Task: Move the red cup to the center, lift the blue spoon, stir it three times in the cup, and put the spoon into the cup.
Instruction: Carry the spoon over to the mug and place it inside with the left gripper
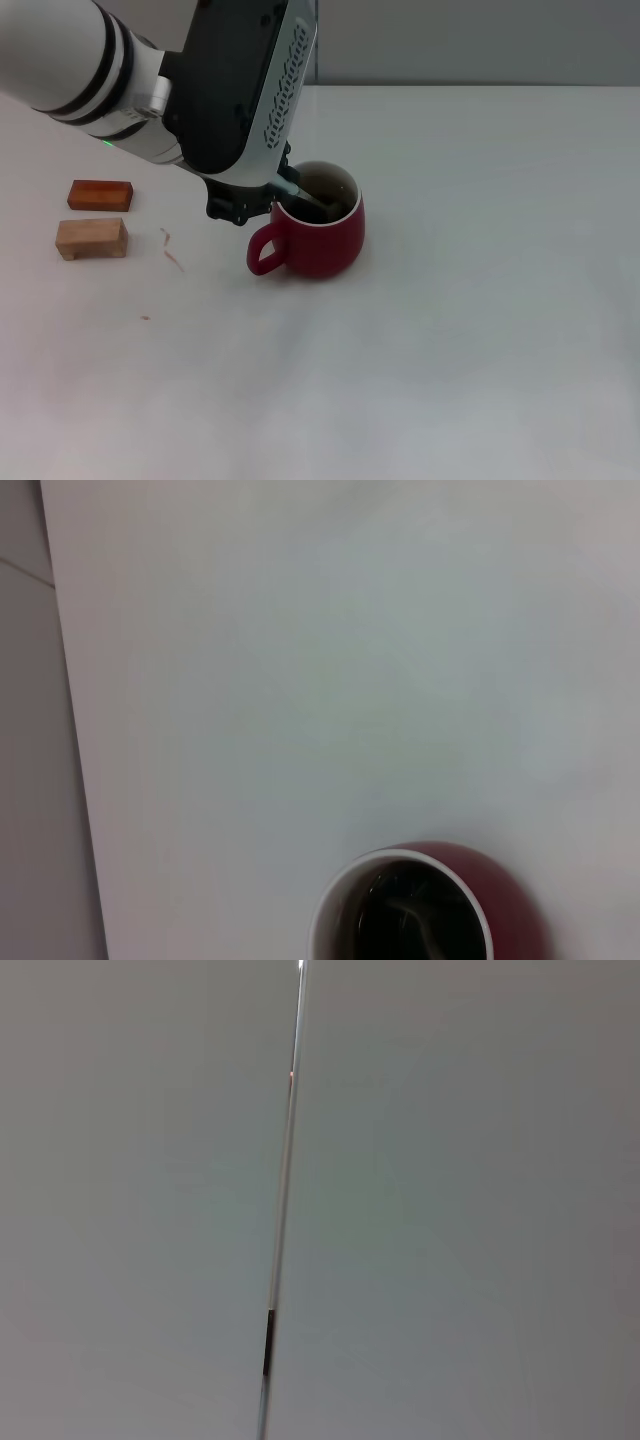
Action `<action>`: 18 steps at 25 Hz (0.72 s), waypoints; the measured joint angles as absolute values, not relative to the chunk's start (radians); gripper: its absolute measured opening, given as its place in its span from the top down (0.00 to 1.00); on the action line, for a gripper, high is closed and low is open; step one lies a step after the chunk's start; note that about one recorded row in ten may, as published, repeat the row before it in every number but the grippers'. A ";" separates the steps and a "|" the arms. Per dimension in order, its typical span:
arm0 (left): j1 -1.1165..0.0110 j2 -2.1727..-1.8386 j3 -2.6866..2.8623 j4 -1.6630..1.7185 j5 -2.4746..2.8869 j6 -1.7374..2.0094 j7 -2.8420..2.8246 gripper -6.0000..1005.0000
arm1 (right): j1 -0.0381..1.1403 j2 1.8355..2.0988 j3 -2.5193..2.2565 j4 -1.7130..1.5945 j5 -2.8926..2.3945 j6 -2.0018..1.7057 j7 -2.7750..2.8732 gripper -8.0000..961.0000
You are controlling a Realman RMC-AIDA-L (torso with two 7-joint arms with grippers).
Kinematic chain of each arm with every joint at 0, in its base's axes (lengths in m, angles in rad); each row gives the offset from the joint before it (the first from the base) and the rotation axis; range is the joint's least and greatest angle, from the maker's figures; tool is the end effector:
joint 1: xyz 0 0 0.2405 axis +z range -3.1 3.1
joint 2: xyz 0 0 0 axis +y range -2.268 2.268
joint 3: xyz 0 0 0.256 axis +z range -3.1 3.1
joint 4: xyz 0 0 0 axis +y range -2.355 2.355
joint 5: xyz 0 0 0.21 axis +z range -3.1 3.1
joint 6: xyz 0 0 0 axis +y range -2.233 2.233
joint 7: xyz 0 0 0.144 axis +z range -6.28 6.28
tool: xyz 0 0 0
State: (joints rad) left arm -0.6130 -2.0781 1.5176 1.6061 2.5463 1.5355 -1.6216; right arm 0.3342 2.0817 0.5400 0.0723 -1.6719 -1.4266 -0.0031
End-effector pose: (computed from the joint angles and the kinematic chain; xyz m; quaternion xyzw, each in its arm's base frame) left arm -0.1070 0.3480 0.0017 -0.9335 0.2687 0.2038 0.1217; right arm 0.3760 0.2761 0.0437 -0.5617 0.1952 0.2585 0.7613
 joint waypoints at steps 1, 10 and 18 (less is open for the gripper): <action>-0.613 -2.078 1.521 1.602 2.546 1.533 -1.622 0.83 | 0.334 2.082 0.540 0.072 -1.672 -1.427 -0.003 0.27; -0.615 -2.079 1.533 1.568 2.556 1.520 -1.627 0.83 | 0.330 2.082 0.538 0.072 -1.672 -1.425 -0.003 0.27; -0.615 -2.079 1.546 1.572 2.551 1.521 -1.636 0.83 | 0.330 2.082 0.538 0.072 -1.672 -1.421 -0.003 0.27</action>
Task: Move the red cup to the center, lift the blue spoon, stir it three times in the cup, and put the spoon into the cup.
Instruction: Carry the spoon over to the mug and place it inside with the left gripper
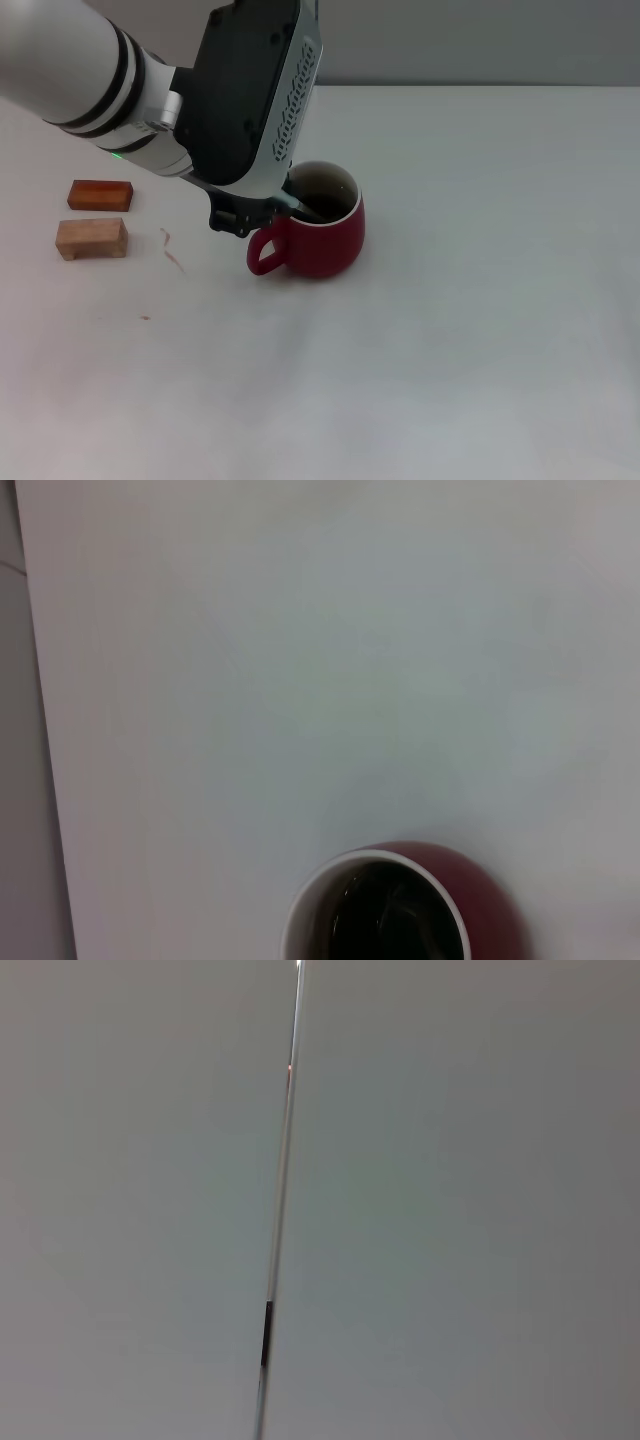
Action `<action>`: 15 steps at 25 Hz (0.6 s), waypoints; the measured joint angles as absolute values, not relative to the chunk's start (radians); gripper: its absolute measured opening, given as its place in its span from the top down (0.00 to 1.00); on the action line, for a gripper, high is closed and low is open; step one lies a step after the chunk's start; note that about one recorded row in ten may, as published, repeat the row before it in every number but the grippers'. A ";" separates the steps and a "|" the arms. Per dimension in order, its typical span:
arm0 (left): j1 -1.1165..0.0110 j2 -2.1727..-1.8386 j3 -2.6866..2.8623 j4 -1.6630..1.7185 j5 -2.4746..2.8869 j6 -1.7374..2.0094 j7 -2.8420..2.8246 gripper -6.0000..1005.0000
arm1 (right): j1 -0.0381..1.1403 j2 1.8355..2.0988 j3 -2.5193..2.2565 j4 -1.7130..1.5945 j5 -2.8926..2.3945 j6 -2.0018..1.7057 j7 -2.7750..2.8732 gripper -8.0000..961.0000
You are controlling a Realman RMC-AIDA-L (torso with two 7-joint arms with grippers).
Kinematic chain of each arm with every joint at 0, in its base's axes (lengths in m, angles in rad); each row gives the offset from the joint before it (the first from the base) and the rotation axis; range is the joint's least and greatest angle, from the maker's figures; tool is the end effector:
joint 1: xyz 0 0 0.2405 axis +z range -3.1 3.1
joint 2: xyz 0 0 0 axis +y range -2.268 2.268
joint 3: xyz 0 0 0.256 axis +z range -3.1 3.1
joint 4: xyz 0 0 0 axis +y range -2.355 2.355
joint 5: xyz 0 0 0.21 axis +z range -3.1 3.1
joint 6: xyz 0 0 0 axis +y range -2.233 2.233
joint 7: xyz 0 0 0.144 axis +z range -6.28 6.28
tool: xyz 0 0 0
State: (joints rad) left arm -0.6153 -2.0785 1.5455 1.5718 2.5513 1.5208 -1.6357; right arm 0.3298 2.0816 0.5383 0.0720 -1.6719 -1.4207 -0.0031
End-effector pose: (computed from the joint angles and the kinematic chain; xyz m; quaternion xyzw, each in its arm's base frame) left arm -0.1116 0.3474 -0.0071 -0.9356 0.2618 0.2096 0.1102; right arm 0.3778 0.2747 0.0431 -0.5628 0.1983 0.2550 0.7609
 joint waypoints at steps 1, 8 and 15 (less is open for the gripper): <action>-0.616 -2.079 1.550 1.570 2.549 1.518 -1.637 0.83 | 0.330 2.082 0.538 0.072 -1.672 -1.421 -0.003 0.27; -0.618 -2.079 1.576 1.557 2.540 1.449 -1.649 0.83 | 0.330 2.082 0.538 0.072 -1.672 -1.420 -0.003 0.27; -0.619 -2.076 1.565 1.543 2.574 1.419 -1.651 0.83 | 0.329 2.082 0.538 0.072 -1.672 -1.421 -0.003 0.27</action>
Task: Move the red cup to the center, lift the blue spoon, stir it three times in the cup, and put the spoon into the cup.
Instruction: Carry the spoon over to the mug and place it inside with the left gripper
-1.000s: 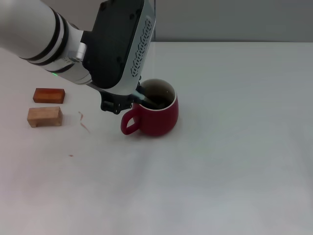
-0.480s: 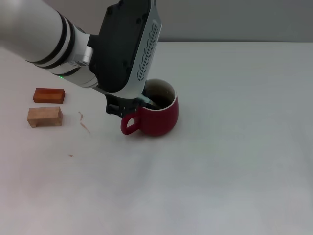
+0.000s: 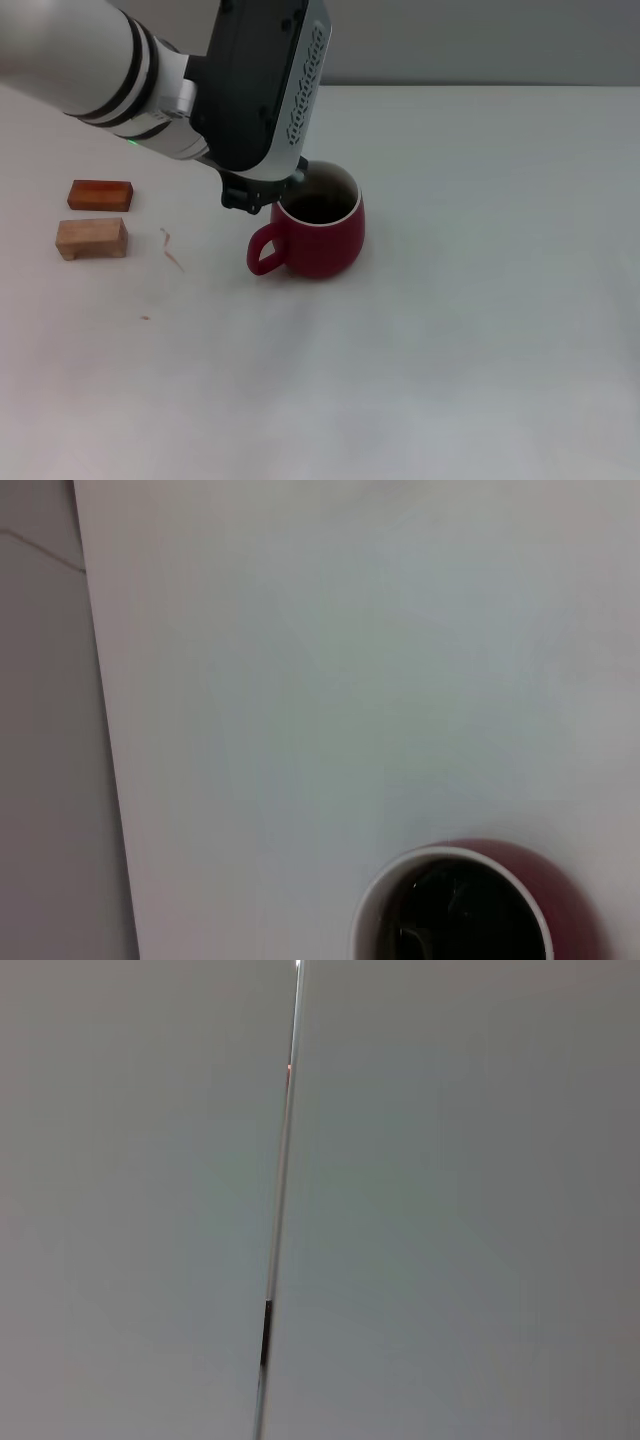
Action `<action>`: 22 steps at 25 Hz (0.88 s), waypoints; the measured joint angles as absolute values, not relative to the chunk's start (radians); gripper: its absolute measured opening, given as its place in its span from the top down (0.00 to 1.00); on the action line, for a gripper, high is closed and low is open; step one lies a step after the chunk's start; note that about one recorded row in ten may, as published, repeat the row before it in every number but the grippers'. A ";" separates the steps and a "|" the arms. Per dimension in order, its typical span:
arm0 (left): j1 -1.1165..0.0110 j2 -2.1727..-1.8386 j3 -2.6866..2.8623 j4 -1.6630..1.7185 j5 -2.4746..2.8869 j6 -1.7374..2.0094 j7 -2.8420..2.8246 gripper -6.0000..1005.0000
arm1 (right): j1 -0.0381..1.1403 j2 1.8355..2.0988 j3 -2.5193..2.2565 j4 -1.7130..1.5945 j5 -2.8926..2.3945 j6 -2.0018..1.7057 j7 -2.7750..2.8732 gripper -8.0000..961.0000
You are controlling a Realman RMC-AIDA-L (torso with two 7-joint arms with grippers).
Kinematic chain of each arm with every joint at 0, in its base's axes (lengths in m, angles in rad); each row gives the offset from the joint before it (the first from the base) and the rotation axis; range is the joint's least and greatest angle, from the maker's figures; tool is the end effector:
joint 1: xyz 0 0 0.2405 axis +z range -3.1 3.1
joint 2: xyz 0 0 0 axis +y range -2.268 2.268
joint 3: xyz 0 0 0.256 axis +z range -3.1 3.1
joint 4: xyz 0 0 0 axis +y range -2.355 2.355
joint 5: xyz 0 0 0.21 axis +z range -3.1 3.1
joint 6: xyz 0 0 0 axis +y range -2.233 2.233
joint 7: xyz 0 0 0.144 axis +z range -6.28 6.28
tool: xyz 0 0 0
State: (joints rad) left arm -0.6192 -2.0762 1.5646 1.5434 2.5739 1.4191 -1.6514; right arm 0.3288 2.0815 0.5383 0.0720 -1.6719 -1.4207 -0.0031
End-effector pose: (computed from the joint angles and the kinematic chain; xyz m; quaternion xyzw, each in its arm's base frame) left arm -0.1100 0.3594 -0.0103 -0.9303 0.2636 0.2088 0.1468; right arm 0.3781 0.2743 0.0431 -0.5627 0.1986 0.2546 0.7610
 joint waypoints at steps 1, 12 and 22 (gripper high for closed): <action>-0.619 -2.076 1.565 1.543 2.574 1.419 -1.651 0.83 | 0.329 2.082 0.538 0.072 -1.672 -1.421 -0.003 0.27; -0.596 -2.069 1.536 1.596 2.601 1.500 -1.667 0.83 | 0.329 2.080 0.538 0.072 -1.672 -1.422 -0.003 0.27; -0.592 -2.072 1.555 1.619 2.590 1.557 -1.683 0.83 | 0.330 2.079 0.538 0.072 -1.672 -1.420 -0.003 0.27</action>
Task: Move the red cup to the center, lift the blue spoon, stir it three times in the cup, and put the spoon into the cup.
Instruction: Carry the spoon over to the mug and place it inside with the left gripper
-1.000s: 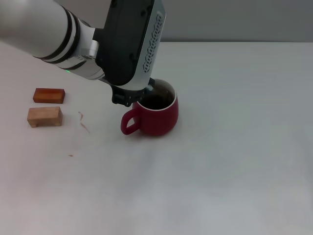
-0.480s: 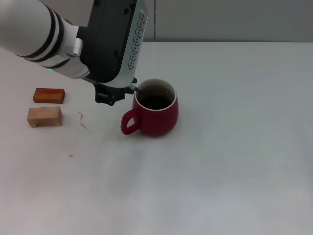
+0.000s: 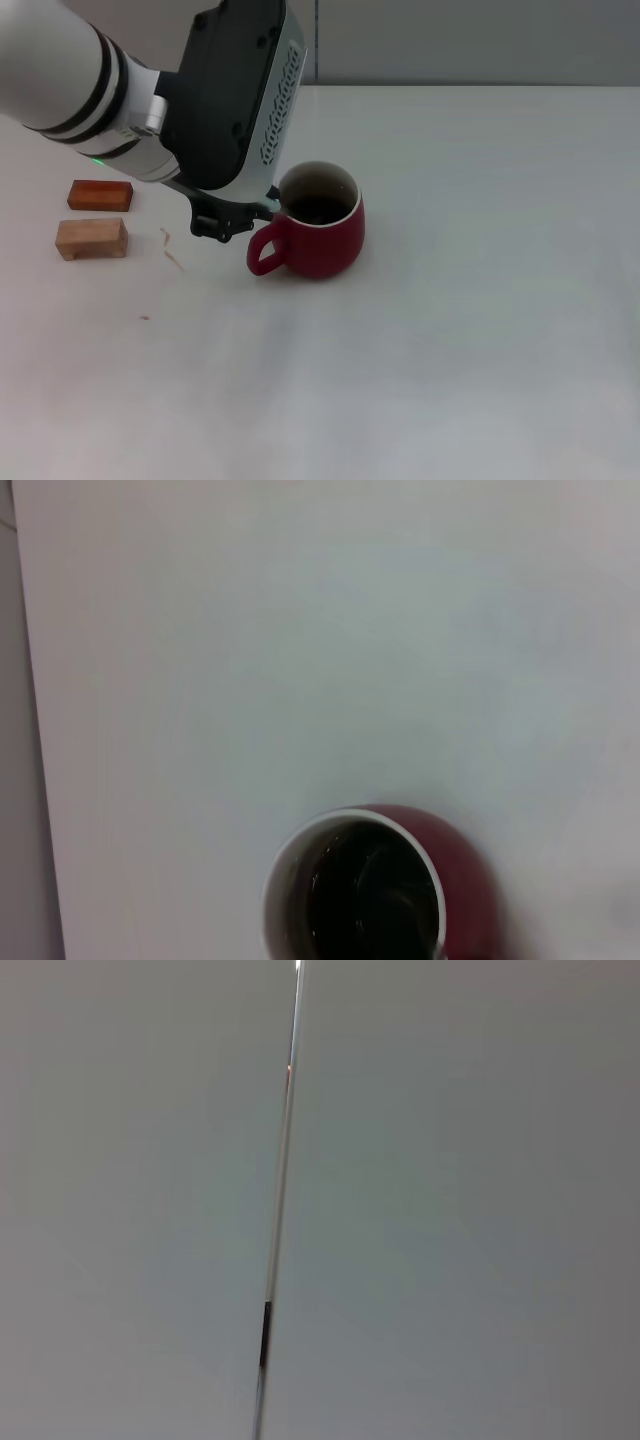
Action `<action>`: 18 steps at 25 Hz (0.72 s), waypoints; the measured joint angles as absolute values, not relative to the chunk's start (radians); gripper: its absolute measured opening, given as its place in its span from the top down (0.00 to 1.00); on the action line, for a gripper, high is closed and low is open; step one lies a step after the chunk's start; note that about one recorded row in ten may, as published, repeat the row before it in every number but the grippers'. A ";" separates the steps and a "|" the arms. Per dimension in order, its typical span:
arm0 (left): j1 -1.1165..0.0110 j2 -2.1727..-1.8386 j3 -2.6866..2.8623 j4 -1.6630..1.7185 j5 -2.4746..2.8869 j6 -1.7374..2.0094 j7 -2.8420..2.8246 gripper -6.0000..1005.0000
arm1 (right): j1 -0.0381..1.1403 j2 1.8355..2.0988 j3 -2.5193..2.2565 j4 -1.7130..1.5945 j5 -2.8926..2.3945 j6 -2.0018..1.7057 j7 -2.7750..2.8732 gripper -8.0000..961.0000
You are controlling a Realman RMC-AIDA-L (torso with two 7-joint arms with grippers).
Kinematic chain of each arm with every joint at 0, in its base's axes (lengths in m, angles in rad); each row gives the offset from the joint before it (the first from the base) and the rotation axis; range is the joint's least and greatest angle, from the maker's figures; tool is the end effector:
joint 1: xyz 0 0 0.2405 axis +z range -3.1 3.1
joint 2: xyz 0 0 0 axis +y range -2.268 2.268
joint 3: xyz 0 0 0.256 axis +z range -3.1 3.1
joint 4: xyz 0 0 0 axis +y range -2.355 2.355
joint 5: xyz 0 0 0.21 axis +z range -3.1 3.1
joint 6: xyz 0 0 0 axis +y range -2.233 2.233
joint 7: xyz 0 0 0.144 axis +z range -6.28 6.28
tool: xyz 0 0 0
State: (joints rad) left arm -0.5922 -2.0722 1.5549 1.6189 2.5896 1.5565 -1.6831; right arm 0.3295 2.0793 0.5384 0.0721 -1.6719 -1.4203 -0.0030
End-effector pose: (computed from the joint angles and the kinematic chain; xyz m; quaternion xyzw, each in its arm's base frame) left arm -0.1170 0.3425 0.0003 -0.9352 0.2430 0.2300 0.1157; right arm 0.3783 0.2747 0.0441 -0.5627 0.1977 0.2543 0.7613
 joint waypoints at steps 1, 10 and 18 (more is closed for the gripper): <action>-0.592 -2.072 1.555 1.619 2.590 1.557 -1.683 0.83 | 0.330 2.079 0.538 0.072 -1.672 -1.420 -0.003 0.27; -0.595 -2.077 1.591 1.604 2.523 1.485 -1.685 0.83 | 0.328 2.078 0.538 0.072 -1.672 -1.420 -0.003 0.27; -0.592 -2.077 1.613 1.565 2.524 1.416 -1.686 0.83 | 0.326 2.078 0.538 0.071 -1.672 -1.420 -0.003 0.27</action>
State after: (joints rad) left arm -0.5921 -2.0770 1.6125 1.5652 2.5238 1.4156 -1.6856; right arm 0.3256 2.0784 0.5384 0.0705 -1.6719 -1.4205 -0.0031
